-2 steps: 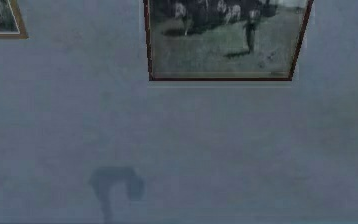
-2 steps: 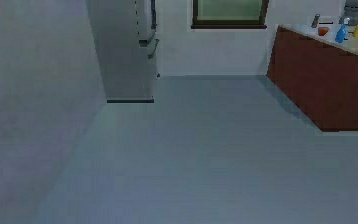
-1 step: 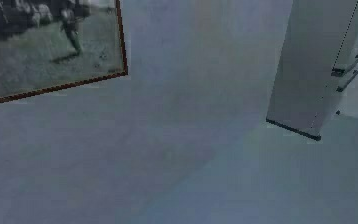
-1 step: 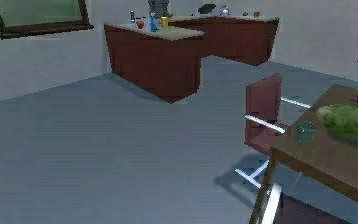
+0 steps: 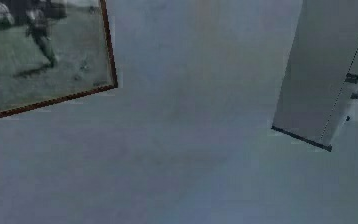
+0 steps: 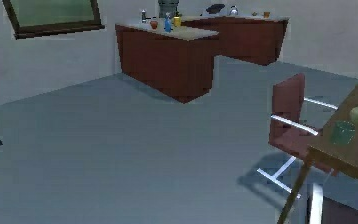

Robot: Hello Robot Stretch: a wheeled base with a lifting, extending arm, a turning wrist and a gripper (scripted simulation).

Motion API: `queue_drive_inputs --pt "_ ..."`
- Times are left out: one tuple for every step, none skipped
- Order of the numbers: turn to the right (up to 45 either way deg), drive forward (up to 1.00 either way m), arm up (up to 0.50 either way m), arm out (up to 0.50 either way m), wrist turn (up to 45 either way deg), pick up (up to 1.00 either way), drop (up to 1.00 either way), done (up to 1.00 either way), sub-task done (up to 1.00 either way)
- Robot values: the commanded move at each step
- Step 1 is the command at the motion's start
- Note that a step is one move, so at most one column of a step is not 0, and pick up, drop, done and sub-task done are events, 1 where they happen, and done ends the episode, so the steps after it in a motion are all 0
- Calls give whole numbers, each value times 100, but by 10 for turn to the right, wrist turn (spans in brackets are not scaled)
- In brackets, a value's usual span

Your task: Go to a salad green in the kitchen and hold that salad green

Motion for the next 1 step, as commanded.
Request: queue_drive_inputs --pt "450 0 0 0 0 0 0 0 0"
